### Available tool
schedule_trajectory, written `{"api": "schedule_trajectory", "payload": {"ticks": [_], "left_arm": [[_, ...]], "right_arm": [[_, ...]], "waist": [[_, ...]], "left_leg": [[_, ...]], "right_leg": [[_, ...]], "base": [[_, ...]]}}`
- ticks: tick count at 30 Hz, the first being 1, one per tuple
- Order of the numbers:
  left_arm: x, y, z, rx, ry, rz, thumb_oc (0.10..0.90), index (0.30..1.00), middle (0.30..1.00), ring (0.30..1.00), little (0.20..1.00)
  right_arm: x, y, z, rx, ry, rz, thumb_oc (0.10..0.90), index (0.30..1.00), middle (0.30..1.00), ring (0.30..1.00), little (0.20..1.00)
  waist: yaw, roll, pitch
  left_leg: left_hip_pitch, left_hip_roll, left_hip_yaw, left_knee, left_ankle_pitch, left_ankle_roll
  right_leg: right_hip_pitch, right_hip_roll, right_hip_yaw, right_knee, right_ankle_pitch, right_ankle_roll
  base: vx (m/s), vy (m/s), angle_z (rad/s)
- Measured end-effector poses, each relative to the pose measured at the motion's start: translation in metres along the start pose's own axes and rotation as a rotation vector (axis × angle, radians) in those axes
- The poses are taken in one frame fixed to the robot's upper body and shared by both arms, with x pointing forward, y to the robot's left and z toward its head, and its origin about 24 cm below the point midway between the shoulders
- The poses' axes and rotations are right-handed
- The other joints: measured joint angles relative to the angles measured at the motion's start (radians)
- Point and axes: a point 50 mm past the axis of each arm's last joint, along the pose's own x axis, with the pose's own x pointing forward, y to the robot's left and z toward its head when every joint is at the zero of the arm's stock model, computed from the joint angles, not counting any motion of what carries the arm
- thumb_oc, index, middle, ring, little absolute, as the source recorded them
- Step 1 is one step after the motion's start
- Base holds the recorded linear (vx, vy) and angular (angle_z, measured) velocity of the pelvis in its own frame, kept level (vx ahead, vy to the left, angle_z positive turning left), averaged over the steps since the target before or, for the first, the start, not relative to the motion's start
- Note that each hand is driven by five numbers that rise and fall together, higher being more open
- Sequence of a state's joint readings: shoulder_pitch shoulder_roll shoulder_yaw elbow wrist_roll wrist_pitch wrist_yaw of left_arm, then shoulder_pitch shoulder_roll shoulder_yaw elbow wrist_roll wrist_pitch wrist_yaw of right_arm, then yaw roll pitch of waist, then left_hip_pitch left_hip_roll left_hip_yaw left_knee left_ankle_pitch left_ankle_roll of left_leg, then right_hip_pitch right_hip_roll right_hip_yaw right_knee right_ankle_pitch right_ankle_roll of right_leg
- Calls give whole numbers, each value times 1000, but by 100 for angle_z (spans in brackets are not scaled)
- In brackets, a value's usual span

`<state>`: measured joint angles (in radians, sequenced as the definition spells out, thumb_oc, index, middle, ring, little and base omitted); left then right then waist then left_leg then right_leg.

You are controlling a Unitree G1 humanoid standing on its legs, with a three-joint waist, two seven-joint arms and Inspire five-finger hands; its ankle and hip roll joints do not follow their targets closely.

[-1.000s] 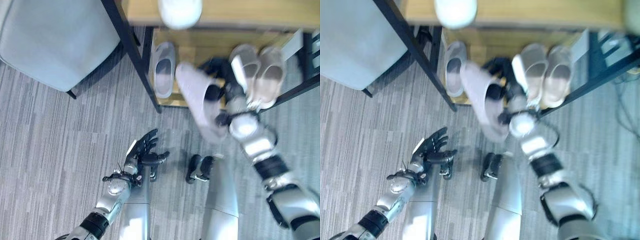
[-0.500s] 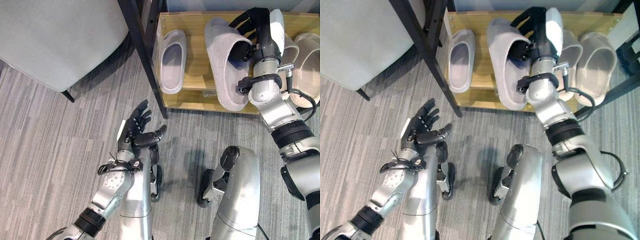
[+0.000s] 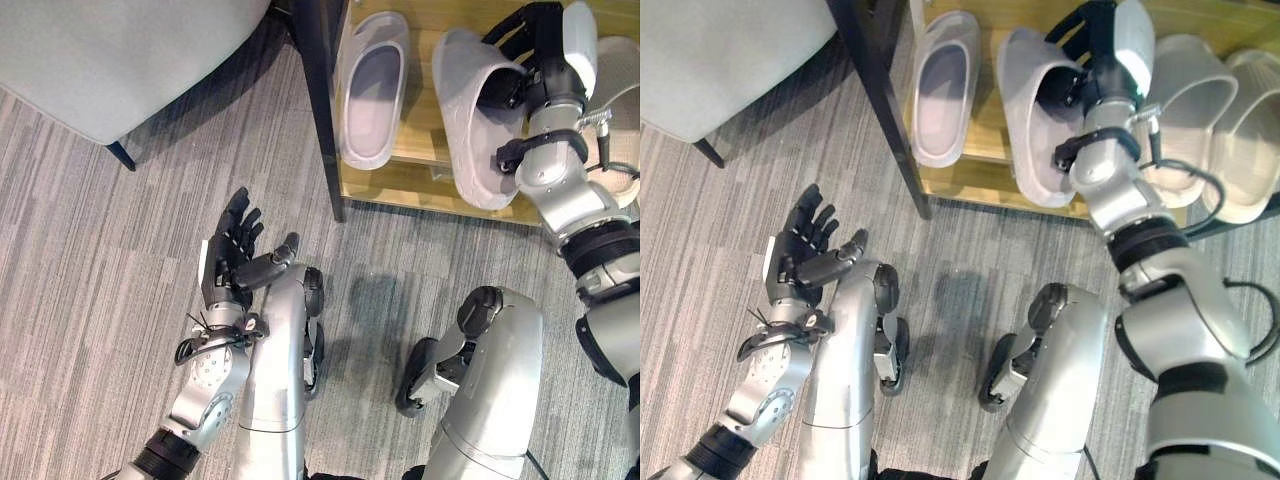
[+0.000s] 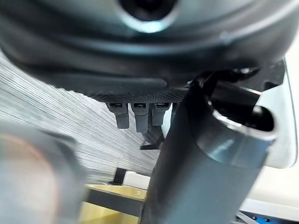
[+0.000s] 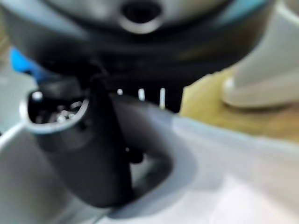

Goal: Arrange the slippers neatly on the shoe rack.

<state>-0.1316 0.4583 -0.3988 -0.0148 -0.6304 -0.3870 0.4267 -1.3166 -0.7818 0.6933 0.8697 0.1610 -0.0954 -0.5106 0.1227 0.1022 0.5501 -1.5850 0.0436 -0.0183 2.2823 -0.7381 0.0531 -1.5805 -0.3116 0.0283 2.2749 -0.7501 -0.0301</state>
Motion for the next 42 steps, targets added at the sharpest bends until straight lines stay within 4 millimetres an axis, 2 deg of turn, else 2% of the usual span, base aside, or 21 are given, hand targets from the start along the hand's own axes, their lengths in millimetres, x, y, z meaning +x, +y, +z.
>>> {"api": "schedule_trajectory", "payload": {"ticks": [4, 10, 11, 15, 19, 26, 32, 36, 39, 42], "left_arm": [[0, -6, -2, -16, 15, -29, 800, 900, 900, 900, 900], [6, -6, 5, 17, -24, -50, 800, 900, 900, 900, 900], [6, -6, 6, 25, -26, -47, 800, 900, 900, 900, 900], [6, -4, 4, 31, -18, -36, 800, 900, 900, 900, 900], [6, -1, 2, 77, -26, -22, 800, 900, 900, 900, 900], [7, 1, 7, 182, -85, 5, 800, 900, 900, 900, 900], [6, 3, 5, 195, -80, 16, 800, 900, 900, 900, 900], [5, 6, 4, 203, -70, 16, 800, 900, 900, 900, 900], [6, 7, 4, 199, -68, 18, 800, 900, 900, 900, 900], [7, 8, 4, 202, -65, 23, 800, 900, 900, 900, 900]], "right_arm": [[9, -7, 15, 8, -42, -27, 400, 300, 300, 300, 300], [16, -18, -8, -82, 74, -62, 400, 300, 300, 300, 300], [17, -20, -13, -88, 103, -62, 800, 900, 900, 900, 900], [14, -20, -23, -55, 166, -73, 800, 900, 900, 900, 900], [14, -23, -26, 110, 221, -98, 800, 900, 900, 900, 900], [13, -16, -23, 149, 226, -90, 800, 900, 900, 900, 900], [8, 12, -14, 120, 202, 6, 800, 900, 900, 900, 900], [2, 22, -27, -41, 254, 84, 800, 900, 900, 900, 900], [-2, 28, -31, -81, 283, 111, 800, 900, 900, 900, 900], [-2, 28, -32, -93, 290, 110, 800, 900, 900, 900, 900]], "waist": [[13, -1, 0], [35, -4, 2], [35, -4, 2], [29, -5, 2], [24, -5, 2], [24, -6, 3], [31, -11, 3], [35, -20, 4], [31, -34, 4], [28, -35, 4]], "left_leg": [[-1, -2, -3, -6, -1, -2], [-1, -6, -10, -13, -1, -2], [-2, -6, -11, -13, -1, -2], [-2, -6, -12, -9, -1, -2], [-2, -7, -14, -3, -1, -2], [1, -6, -15, 0, -1, -2], [11, -6, -19, 10, -1, -2], [10, -7, -20, 22, -1, -1], [11, -6, -21, 22, -1, -1], [11, -5, -21, 25, -1, -1]], "right_leg": [[5, 0, -6, -8, 1, 1], [15, -5, -17, -20, 0, 4], [16, -4, -17, -20, 0, 4], [17, -5, -17, -17, 0, 4], [18, -5, -17, -9, -1, 3], [20, -5, -18, -6, -1, 3], [36, -6, -21, 0, 0, 3], [37, -8, -18, 10, -1, 5], [37, -7, -19, 10, -1, 5], [37, -7, -19, 11, -1, 5]], "base": [[6, 4, -1], [3, -10, 2], [0, 0, 0], [0, 0, 0], [-13, -23, 1], [-33, -8, 0], [-62, -7, 0], [-65, 2, 1], [-27, 8, -1], [-41, 25, -1]]}}
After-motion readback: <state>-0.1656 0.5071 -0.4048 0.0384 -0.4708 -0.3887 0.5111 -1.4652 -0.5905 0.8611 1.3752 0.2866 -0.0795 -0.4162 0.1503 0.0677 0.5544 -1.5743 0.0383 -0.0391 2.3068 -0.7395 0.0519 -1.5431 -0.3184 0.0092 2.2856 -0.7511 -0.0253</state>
